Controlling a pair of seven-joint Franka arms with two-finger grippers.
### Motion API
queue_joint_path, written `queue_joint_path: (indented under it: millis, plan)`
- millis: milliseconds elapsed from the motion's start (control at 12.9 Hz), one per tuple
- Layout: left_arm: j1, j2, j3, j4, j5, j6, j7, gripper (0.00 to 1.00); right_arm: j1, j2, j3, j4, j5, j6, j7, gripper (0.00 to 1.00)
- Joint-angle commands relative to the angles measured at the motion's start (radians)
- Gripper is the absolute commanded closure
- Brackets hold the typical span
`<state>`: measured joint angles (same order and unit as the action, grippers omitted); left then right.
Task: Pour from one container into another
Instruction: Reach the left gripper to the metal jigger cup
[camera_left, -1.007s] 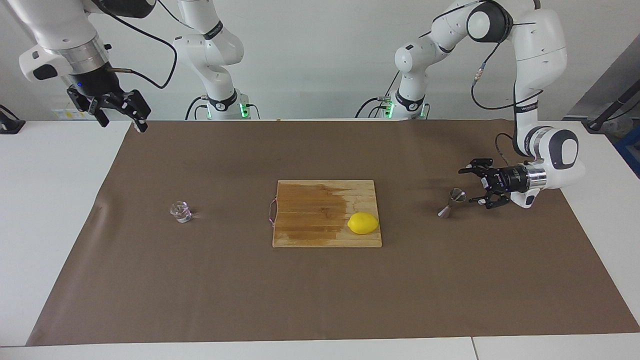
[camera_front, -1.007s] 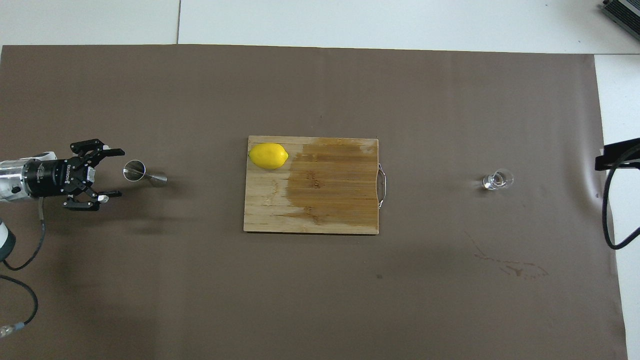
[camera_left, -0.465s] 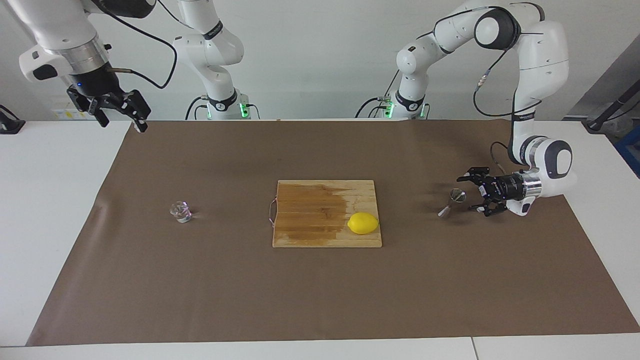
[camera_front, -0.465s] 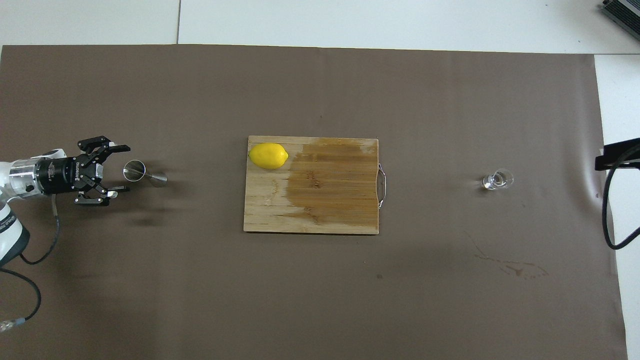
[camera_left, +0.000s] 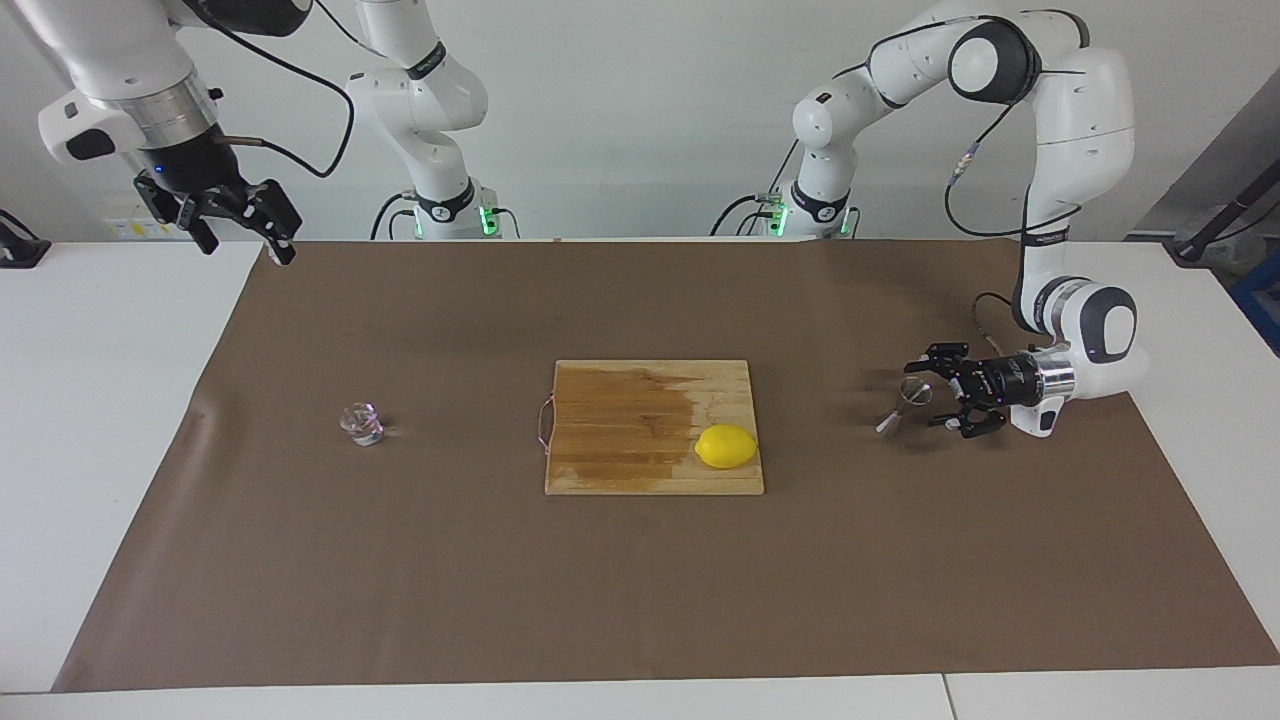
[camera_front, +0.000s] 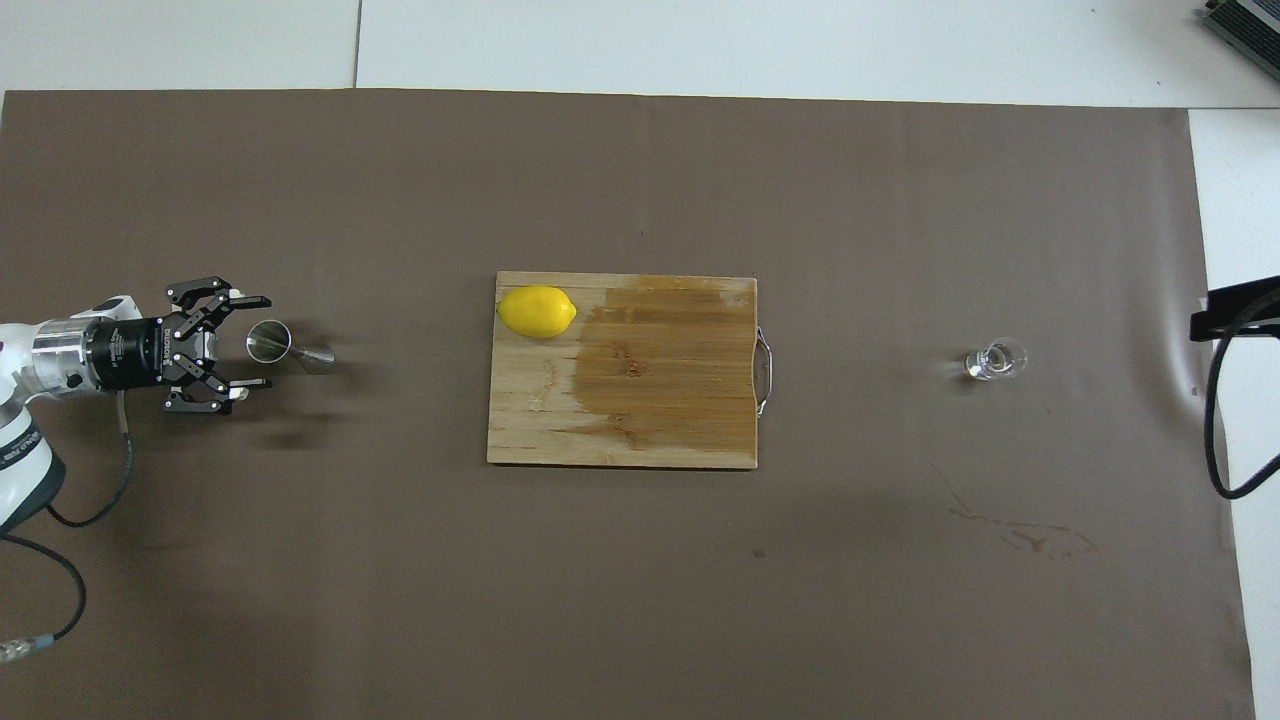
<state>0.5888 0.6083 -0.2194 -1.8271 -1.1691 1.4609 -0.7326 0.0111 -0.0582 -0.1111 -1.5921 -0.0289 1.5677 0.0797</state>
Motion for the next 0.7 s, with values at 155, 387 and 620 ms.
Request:
queue_joint_path:
  millis: [155,387,620]
  plan:
    - [0.013,0.034,-0.014,0.008,0.020,0.016,0.024,0.00,-0.013,-0.023,0.007,-0.022,0.029,-0.001,-0.017,0.00]
    - [0.014,0.037,-0.024,0.006,0.019,0.016,0.038,0.00,-0.013,-0.022,0.007,-0.022,0.029,-0.001,-0.017,0.00]
    - [0.020,0.037,-0.037,-0.003,0.017,0.013,0.039,0.00,-0.013,-0.022,0.007,-0.022,0.029,-0.001,-0.017,0.00]
